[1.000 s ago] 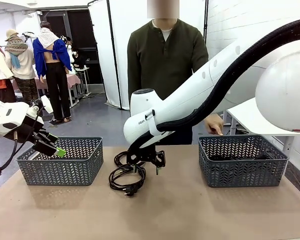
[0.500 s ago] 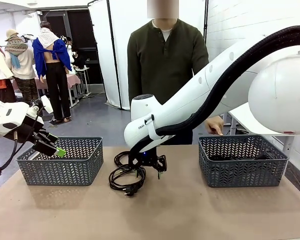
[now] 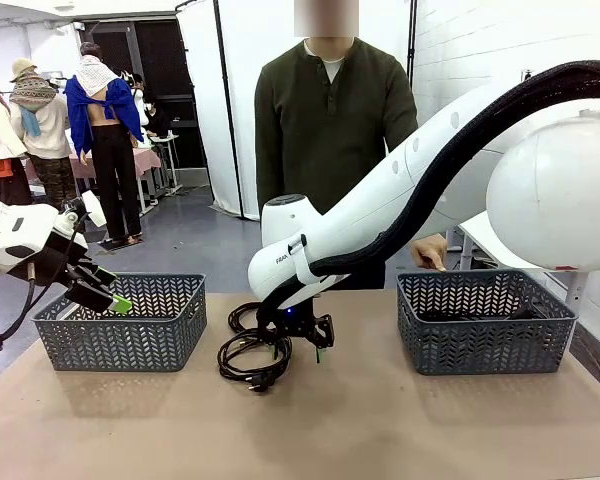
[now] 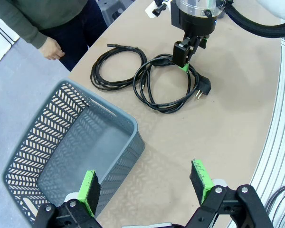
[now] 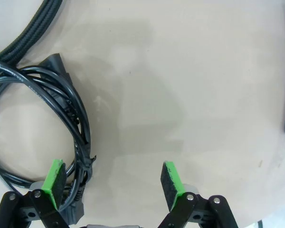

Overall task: Organize the cables according to human instructions.
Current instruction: Pick up a bundle of cables and place it in the basket indicated by the human.

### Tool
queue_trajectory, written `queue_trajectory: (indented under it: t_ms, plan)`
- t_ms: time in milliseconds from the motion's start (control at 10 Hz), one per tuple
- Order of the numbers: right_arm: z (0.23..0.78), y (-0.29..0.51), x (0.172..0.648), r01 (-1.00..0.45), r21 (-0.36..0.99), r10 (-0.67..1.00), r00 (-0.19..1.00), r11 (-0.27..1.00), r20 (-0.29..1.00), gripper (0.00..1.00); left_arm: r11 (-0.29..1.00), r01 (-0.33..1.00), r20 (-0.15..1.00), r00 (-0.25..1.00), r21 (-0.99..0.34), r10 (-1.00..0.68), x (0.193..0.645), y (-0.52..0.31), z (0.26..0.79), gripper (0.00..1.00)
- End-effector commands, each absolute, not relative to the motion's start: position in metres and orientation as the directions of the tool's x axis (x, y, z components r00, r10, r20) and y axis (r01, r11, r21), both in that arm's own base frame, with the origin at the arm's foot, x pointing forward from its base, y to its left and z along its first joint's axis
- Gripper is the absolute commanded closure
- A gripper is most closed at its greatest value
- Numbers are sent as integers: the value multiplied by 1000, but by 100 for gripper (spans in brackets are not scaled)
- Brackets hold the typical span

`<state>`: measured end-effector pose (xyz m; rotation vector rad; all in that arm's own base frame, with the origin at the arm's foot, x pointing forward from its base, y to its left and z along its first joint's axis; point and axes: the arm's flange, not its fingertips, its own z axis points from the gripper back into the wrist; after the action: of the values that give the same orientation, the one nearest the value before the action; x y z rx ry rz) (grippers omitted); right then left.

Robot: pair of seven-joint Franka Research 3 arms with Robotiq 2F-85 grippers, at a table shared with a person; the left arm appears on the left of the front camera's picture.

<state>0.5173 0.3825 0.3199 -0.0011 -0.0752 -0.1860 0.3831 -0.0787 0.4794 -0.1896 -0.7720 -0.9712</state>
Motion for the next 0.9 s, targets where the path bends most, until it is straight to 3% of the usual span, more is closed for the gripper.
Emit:
queue_trajectory:
  t_ms: [0,800]
  plan:
    - [318,391,525,218,-19,-215,971,976,101,0,566,804,669,321,181,-670,386,-76,477,0]
    - [305,388,541,233,-39,-229,969,972,94,0,566,804,669,321,181,-670,386,-76,477,0]
